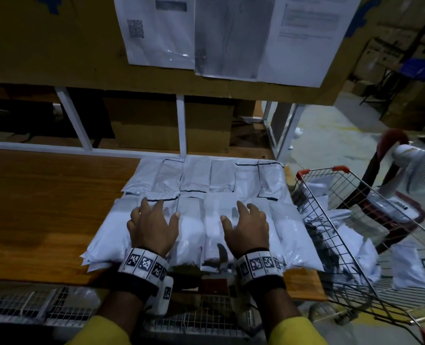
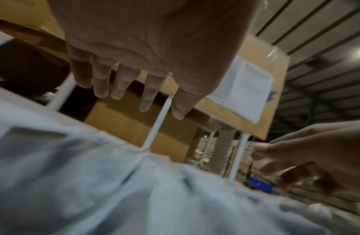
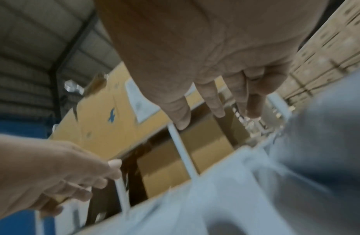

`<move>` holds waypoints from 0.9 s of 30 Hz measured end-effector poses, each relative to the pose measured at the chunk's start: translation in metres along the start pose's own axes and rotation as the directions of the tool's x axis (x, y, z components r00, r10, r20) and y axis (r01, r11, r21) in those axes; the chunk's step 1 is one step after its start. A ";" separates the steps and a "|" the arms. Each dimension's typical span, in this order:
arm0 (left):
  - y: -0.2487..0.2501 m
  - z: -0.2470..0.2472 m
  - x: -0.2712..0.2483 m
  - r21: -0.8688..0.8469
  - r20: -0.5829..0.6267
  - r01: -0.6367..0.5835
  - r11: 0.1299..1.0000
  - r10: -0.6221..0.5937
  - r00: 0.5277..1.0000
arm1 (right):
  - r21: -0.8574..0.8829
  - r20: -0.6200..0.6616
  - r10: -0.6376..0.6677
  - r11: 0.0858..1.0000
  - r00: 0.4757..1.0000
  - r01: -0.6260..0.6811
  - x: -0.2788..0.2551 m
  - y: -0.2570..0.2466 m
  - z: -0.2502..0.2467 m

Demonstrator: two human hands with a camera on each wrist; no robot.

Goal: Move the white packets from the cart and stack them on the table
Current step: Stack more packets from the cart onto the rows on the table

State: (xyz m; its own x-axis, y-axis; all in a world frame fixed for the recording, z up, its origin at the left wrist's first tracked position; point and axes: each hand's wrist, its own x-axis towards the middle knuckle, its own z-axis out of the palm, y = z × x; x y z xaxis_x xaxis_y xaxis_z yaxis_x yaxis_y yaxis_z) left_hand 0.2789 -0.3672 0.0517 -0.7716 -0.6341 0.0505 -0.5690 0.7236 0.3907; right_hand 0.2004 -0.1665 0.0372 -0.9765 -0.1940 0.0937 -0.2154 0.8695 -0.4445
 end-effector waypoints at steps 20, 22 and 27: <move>0.347 0.046 -0.121 -0.269 -0.116 -0.632 0.727 0.626 0.771 | 0.166 -0.430 0.163 0.981 0.888 -0.100 -0.026 0.245 -0.188; 0.376 0.064 -0.134 -0.271 -0.099 -0.635 0.723 0.636 0.766 | 0.164 -0.430 0.208 0.975 0.879 -0.150 -0.030 0.277 -0.201; 0.427 0.113 -0.152 -0.279 0.013 -0.628 0.726 0.657 0.754 | 0.132 -0.373 0.254 0.966 0.892 -0.221 -0.035 0.348 -0.219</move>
State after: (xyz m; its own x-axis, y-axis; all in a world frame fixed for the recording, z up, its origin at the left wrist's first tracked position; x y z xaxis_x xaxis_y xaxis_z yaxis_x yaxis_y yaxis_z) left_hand 0.1208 0.0687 0.1066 -0.9592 0.0013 0.2826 0.1509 0.8479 0.5082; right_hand 0.1590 0.2422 0.0742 -0.9279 0.2175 0.3028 0.0078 0.8233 -0.5675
